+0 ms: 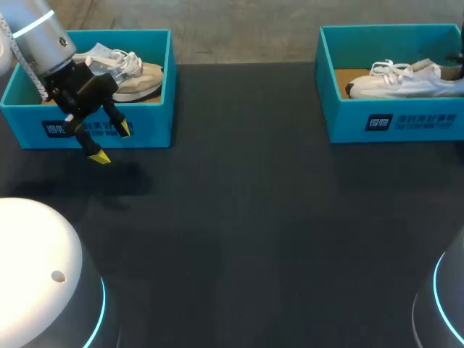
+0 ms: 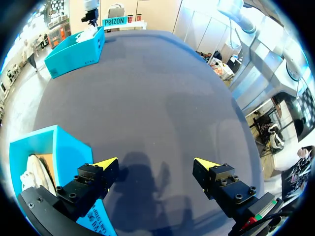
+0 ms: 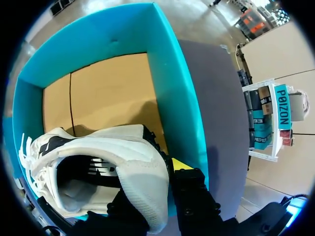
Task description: Take the shoe out of the shoebox, open the shoe tongue, remove and reinsert the insole, then place the shoe into the shoebox
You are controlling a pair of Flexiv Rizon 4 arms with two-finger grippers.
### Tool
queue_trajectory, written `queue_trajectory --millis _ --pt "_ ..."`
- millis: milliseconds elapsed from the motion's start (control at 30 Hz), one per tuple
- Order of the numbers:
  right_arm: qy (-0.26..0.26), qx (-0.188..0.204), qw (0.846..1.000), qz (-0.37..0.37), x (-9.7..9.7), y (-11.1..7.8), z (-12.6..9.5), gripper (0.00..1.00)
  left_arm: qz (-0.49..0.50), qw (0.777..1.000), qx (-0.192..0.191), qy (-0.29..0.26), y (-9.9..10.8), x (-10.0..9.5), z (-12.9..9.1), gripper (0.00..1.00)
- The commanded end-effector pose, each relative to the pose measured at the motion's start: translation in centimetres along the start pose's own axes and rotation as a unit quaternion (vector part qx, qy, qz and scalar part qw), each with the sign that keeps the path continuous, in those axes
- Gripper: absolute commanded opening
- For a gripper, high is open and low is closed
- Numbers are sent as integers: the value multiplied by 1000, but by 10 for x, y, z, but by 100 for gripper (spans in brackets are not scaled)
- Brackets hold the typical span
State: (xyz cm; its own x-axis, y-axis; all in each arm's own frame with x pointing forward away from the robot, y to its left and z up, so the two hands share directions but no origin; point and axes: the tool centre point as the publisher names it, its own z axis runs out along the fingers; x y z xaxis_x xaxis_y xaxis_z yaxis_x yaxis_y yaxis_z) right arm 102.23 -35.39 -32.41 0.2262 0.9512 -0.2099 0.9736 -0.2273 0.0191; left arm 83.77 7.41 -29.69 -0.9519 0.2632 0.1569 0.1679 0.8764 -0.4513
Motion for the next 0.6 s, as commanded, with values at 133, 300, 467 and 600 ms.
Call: queue_trajectory --millis 133,300,467,600 --pt "3 2 1000 -6 3 -2 7 0 1 1000 0 0 1 0 0 100" --pt "4 3 1000 -13 6 -3 12 0 1 1000 0 0 1 0 0 100" --pt "10 5 1000 -19 8 -4 18 0 1 1000 0 0 1 0 0 100" --pt "13 7 1000 -22 9 -5 22 0 1 1000 0 0 1 0 0 100"
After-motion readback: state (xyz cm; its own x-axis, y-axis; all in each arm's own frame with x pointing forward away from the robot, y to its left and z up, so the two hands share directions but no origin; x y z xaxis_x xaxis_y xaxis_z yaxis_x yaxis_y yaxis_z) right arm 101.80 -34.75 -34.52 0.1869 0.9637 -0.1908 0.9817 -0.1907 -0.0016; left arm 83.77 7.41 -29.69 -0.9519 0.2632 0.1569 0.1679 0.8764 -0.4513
